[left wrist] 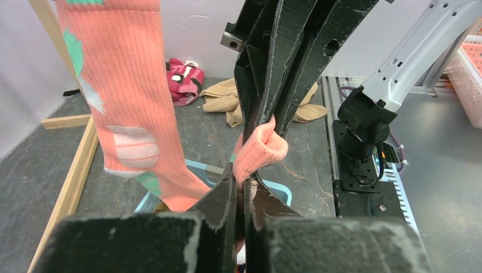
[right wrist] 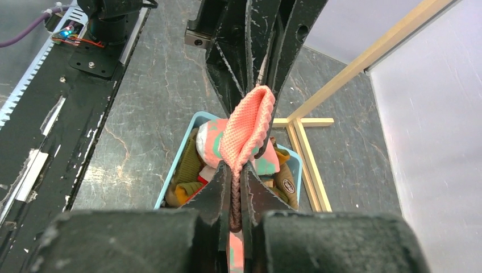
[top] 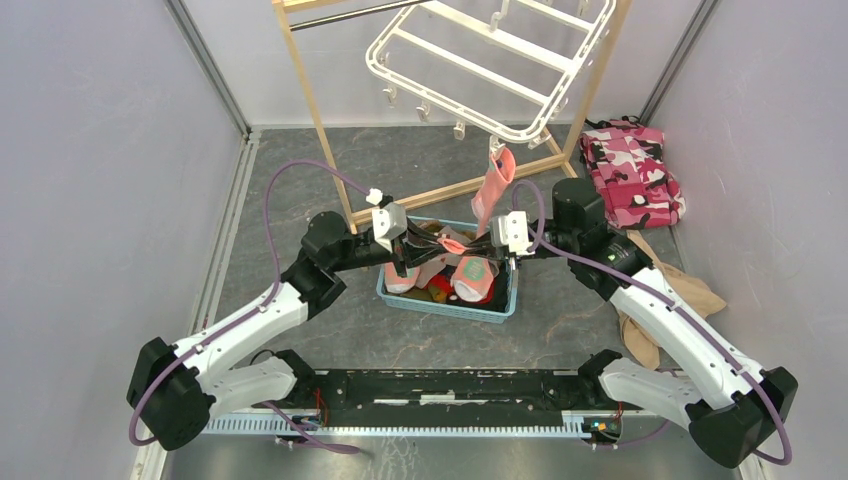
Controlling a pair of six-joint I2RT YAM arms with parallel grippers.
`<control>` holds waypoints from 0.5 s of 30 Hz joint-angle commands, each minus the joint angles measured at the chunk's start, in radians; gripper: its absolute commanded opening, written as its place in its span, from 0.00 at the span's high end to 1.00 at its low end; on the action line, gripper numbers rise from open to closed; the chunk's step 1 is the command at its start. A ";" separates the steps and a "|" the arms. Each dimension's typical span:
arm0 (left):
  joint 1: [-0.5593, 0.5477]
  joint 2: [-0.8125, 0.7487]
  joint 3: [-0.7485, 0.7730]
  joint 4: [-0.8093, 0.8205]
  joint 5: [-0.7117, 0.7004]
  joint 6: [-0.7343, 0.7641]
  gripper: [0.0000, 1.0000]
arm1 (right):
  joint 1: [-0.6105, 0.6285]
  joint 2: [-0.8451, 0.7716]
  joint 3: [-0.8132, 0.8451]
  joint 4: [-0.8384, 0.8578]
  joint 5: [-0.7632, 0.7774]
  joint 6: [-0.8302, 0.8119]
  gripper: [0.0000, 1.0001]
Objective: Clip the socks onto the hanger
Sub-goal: Pick up the sock from the bin.
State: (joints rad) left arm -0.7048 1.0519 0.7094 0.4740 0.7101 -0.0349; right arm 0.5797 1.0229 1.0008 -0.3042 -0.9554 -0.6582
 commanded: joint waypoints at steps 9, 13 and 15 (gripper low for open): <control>-0.004 -0.088 -0.092 0.118 -0.178 -0.140 0.98 | -0.027 -0.033 0.051 0.014 0.061 0.050 0.70; -0.004 -0.116 -0.139 0.154 -0.234 -0.166 0.98 | -0.038 -0.040 0.069 -0.002 0.064 0.038 0.63; -0.004 -0.124 -0.157 0.165 -0.258 -0.176 0.98 | -0.039 -0.044 0.077 -0.011 0.068 0.029 0.61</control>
State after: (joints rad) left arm -0.7086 0.9573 0.5819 0.5537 0.5392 -0.1562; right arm 0.5480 1.0031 1.0187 -0.3138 -0.9047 -0.6250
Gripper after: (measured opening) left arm 0.051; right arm 0.374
